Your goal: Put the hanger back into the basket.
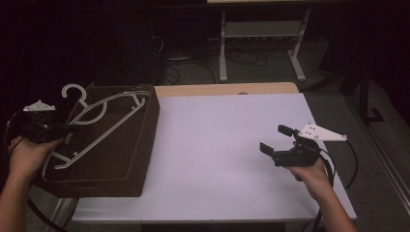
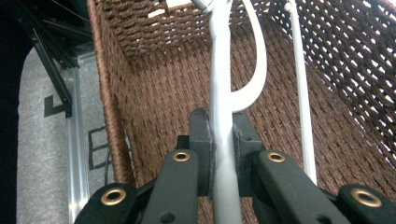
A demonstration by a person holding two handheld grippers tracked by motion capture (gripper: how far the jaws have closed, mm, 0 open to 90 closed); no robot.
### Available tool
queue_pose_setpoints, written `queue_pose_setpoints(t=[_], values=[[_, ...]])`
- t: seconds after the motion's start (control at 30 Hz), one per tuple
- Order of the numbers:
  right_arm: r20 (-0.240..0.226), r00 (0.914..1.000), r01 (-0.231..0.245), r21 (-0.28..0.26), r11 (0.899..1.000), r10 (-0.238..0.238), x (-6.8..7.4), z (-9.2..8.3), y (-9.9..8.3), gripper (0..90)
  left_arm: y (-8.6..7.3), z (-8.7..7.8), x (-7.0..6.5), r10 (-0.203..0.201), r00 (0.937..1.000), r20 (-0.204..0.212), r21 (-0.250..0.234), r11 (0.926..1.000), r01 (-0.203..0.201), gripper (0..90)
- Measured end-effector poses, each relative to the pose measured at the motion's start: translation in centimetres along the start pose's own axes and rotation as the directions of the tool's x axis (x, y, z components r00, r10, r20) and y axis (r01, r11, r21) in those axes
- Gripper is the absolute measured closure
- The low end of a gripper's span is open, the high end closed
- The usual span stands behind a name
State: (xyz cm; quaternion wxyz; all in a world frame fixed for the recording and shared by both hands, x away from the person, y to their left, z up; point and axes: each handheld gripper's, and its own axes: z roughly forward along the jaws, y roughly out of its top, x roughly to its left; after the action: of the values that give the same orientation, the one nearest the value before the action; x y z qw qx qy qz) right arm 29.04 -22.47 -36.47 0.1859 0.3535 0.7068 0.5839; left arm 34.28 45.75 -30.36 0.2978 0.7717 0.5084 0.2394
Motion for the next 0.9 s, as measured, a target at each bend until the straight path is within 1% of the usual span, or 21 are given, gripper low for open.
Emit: queue_pose_setpoints(t=[0.13, 0.27, 0.4, 0.53, 0.57, 0.6, 0.67, 0.73, 0.77, 0.8, 0.83, 0.9], values=[[0.000, 1.0000, 0.000, -0.001, 1.000, 0.000, 0.0, 0.0, 0.0, 2.9, 0.5, 0.3, 0.0, 0.014, 0.9999, -0.005, 0.006, 0.9999, -0.014, 82.2], [0.000, 1.0000, 0.000, -0.002, 1.000, 0.000, -0.1, 0.0, 0.0, 2.9, 0.6, 0.7, 0.1, 0.011, 0.9999, -0.003, 0.004, 0.9999, -0.011, 82.2], [0.001, 1.0000, -0.002, 0.000, 1.000, 0.002, 0.0, 0.0, 0.0, 2.9, 0.5, 1.0, 0.4, 0.021, 0.9998, -0.002, 0.001, 0.9998, -0.021, 82.2], [0.000, 1.0000, -0.002, 0.001, 1.000, 0.002, 0.0, 0.0, 0.0, 2.9, 0.2, 1.3, 0.8, 0.016, 0.9998, 0.006, -0.010, 0.9998, -0.016, 81.5], [-0.001, 1.0000, -0.002, 0.000, 1.000, 0.002, 0.0, 0.0, 0.0, 2.9, 0.1, 1.3, 0.9, 0.009, 1.0000, 0.003, -0.018, 0.9998, -0.009, 79.0], [-0.001, 1.0000, -0.002, 0.000, 1.000, 0.002, 0.0, 0.0, 0.0, 2.9, 0.0, 1.3, 1.0, 0.001, 0.9999, 0.011, -0.022, 0.9998, -0.001, 74.0], [0.000, 1.0000, -0.005, 0.000, 1.000, 0.005, 0.0, 0.0, 0.0, 2.9, -0.1, 1.3, 1.1, -0.005, 0.9999, 0.009, -0.027, 0.9996, 0.006, 64.6], [0.000, 1.0000, -0.003, -0.001, 1.000, 0.003, 0.0, -0.1, 0.0, 2.9, -0.1, 1.1, 1.2, -0.021, 0.9994, 0.025, -0.047, 0.9987, 0.023, 57.2], [0.000, 1.0000, -0.003, -0.001, 1.000, 0.003, 0.0, -0.1, 0.0, 2.9, -0.1, 0.9, 1.1, -0.033, 0.9992, 0.025, -0.061, 0.9975, 0.034, 57.2], [0.001, 1.0000, -0.003, -0.002, 1.000, 0.003, 0.0, -0.1, 0.0, 2.9, 0.0, 0.7, 1.1, -0.033, 0.9990, 0.029, -0.070, 0.9969, 0.035, 52.5], [0.001, 1.0000, -0.003, -0.002, 1.000, 0.003, 0.0, -0.1, 0.0, 2.9, 0.2, 0.5, 1.0, -0.043, 0.9985, 0.035, -0.078, 0.9959, 0.045, 52.5], [0.000, 1.0000, -0.002, -0.003, 1.000, 0.002, -0.1, -0.1, 0.0, 2.9, 0.5, 0.0, 0.7, -0.048, 0.9977, 0.049, -0.093, 0.9943, 0.052, 47.7]])
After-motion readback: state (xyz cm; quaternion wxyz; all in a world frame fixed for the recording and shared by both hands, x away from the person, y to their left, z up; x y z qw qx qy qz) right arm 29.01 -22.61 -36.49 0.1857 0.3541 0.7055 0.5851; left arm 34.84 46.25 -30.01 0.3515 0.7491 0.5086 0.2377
